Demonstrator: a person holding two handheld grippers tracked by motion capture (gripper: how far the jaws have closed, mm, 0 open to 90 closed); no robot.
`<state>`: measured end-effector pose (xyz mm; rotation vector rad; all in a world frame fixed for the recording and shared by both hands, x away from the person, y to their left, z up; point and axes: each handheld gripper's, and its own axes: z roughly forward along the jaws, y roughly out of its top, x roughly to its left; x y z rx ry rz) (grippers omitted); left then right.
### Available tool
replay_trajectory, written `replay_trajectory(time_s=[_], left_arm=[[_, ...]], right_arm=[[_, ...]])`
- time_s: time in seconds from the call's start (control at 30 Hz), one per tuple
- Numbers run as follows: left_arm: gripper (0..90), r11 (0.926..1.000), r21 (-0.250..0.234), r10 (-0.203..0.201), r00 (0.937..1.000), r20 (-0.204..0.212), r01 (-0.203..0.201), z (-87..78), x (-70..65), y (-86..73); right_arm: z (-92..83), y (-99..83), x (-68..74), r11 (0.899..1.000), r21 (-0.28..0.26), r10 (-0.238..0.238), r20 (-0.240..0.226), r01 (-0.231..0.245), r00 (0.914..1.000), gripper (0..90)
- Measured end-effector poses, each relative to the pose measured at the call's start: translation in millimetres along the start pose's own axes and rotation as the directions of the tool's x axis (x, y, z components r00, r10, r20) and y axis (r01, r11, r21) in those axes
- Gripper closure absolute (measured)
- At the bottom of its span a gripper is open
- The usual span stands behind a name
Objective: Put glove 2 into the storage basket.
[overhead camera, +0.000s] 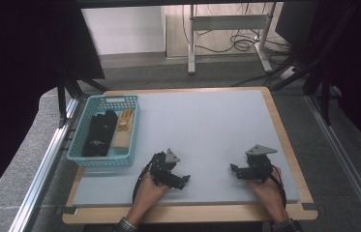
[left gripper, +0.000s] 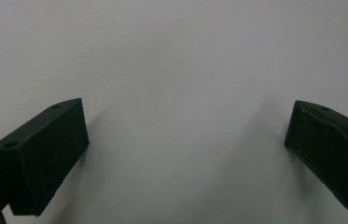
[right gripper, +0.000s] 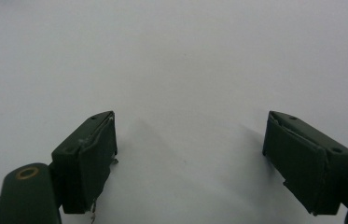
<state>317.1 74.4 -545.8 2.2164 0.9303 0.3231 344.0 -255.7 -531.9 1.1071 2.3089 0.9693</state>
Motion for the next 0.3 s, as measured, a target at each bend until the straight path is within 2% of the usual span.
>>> replay_trajectory(time_s=[0.3], left_arm=[[0.0,1.0,0.002,-0.002,1.0,0.0,0.002,0.0,-0.1,0.0]], right_arm=[[0.0,-0.3,0.0,1.0,0.001,0.001,0.0,-0.001,1.0,17.0]])
